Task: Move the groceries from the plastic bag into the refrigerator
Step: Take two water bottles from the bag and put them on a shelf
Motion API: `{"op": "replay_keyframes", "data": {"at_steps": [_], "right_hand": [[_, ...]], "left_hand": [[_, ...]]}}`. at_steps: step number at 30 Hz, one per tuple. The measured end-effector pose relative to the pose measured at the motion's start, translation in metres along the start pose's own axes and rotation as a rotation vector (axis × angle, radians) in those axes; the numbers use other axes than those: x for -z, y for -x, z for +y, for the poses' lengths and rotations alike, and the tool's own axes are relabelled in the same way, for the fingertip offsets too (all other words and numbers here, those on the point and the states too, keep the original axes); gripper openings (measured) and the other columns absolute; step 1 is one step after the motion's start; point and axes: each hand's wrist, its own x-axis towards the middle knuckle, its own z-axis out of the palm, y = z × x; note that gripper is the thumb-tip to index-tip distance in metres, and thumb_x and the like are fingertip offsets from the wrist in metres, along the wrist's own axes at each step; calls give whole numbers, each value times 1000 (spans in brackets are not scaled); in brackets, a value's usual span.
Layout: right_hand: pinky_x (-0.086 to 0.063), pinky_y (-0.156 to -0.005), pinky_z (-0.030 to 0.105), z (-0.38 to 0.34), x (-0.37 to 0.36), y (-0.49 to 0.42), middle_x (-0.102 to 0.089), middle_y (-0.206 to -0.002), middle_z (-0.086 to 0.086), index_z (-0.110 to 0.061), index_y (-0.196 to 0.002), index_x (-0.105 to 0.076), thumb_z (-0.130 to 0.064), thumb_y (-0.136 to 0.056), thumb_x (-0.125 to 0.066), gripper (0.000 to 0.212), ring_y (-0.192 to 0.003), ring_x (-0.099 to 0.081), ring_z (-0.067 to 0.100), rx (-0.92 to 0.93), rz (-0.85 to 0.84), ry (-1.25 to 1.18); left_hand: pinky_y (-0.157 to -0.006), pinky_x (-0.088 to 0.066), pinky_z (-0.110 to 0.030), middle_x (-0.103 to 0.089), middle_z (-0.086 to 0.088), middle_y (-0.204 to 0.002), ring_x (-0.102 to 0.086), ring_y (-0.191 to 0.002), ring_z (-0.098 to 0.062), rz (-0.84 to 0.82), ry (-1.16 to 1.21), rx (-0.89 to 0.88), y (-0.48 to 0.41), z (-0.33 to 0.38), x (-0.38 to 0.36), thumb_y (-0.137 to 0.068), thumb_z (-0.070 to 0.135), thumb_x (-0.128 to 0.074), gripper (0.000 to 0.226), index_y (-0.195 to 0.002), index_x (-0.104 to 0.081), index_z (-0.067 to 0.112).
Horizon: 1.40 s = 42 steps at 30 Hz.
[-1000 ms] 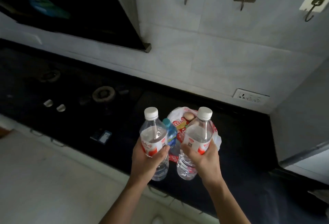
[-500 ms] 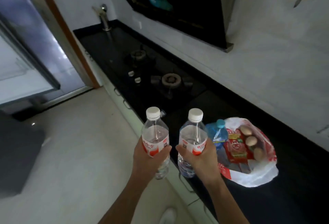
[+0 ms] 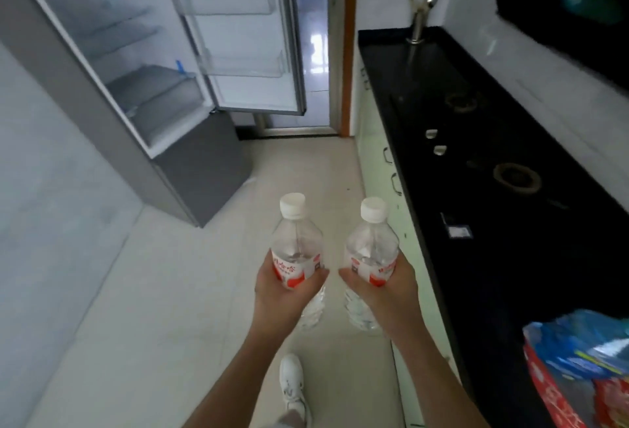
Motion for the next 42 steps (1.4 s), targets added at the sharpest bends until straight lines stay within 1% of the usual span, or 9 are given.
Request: {"op": "replay_keyframes", "data": {"at_steps": [4,13,15,18,24,28,32,37,42], "right_hand": [[-52,-71,14,-1,-50,-18,-75,-89,-6,-15,-110,-65,-4,-69,-88,48,-82,-72,9,6,-117,3],[-52,-77,24,3,-180,-77,-75,-89,-12,-26,-104,-65,-21,-63,-92,49,-82,-71,7,-1,-272,69],[-54,-79,28,1,-215,-95,-75,-91,-11,-27,-104,-65,-29,-59,-89,51,-84,-72,9,-7,-288,76],[-56,-82,32,-3,-264,-125,-75,-93,-8,-26,-106,-65,-31,-60,-88,52,-86,-72,10,-6,-318,84],[-54,-80,24,-11,-341,-178,-75,-93,-8,-24,-107,-66,-27,-62,-91,52,-86,-71,8,-5,-310,87],[-53,-79,18,-12,-376,-206,-75,-95,-8,-23,-110,-65,-18,-67,-92,51,-89,-71,8,11,-333,102],[-52,-76,11,-12,-407,-236,-74,-95,-13,-26,-109,-64,-18,-67,-91,51,-90,-70,6,24,-359,106],[-52,-74,10,-6,-437,-285,-72,-94,-20,-33,-103,-60,-22,-68,-91,48,-91,-69,2,40,-383,106],[-54,-78,12,-5,-467,-358,-71,-104,-12,-28,-116,-58,-28,-69,-90,56,-95,-68,2,63,-421,107]], "left_hand": [[-61,-51,-12,-73,11,-78,-69,-69,-1,137,-7,17,-10,-8,42,-74,4,-82,31,-91,-61,21],[-62,-52,-13,-73,12,-81,-70,-73,-6,298,-9,36,-86,-33,140,-73,4,-83,34,-94,-60,21],[-62,-52,-13,-74,9,-79,-71,-73,-8,336,4,42,-113,-40,166,-73,6,-83,34,-94,-61,20],[-62,-52,-12,-73,8,-79,-71,-74,-6,376,6,47,-154,-48,201,-73,8,-84,35,-96,-61,21],[-62,-51,-9,-71,24,-83,-69,-77,-1,383,-8,31,-223,-59,258,-75,10,-83,38,-98,-59,28],[-63,-51,-7,-70,20,-83,-68,-80,2,397,-29,31,-261,-61,281,-75,14,-82,42,-101,-55,33],[-64,-51,-6,-68,13,-93,-67,-84,3,416,-37,26,-297,-62,294,-76,18,-82,43,-103,-53,35],[-62,-50,-6,-66,16,-91,-66,-83,5,439,-76,2,-349,-65,302,-76,16,-82,43,-100,-52,36],[-63,-51,-7,-68,11,-93,-67,-82,1,491,-91,5,-420,-71,307,-75,20,-82,42,-106,-55,29]]}}
